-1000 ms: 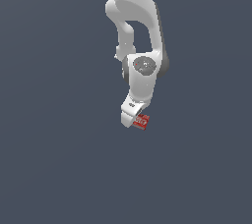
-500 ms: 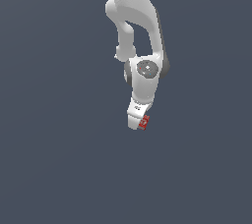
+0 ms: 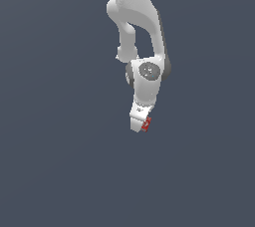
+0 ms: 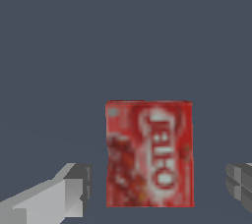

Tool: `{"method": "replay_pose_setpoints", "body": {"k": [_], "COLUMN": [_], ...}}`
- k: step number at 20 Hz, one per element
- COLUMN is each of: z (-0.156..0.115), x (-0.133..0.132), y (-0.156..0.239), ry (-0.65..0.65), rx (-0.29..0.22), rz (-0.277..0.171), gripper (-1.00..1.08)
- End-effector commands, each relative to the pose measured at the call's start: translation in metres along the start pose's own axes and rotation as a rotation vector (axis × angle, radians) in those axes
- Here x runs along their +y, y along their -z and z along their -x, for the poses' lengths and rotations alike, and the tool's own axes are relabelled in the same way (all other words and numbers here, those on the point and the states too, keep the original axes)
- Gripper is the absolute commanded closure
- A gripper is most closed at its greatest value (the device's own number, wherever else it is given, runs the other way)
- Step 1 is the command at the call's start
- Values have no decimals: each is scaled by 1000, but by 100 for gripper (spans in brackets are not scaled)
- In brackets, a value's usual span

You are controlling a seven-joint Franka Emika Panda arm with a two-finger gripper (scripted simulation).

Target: Pick up the object and move it to a goal position.

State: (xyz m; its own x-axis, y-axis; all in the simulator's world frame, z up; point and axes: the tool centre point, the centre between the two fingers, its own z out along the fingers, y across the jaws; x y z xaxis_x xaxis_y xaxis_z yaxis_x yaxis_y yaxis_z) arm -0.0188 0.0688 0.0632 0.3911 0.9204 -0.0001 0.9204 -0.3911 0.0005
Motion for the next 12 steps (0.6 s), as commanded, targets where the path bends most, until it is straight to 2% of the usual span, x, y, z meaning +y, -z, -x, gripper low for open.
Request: {"method": "replay_pose_setpoints", "body": {"k": [1, 12], "z": [0, 0], "x": [0, -1], "y": [-6, -47], "ry": [1, 5], "rx": [0, 0], "rz": [-1, 0], "gripper": [-92, -92]}}
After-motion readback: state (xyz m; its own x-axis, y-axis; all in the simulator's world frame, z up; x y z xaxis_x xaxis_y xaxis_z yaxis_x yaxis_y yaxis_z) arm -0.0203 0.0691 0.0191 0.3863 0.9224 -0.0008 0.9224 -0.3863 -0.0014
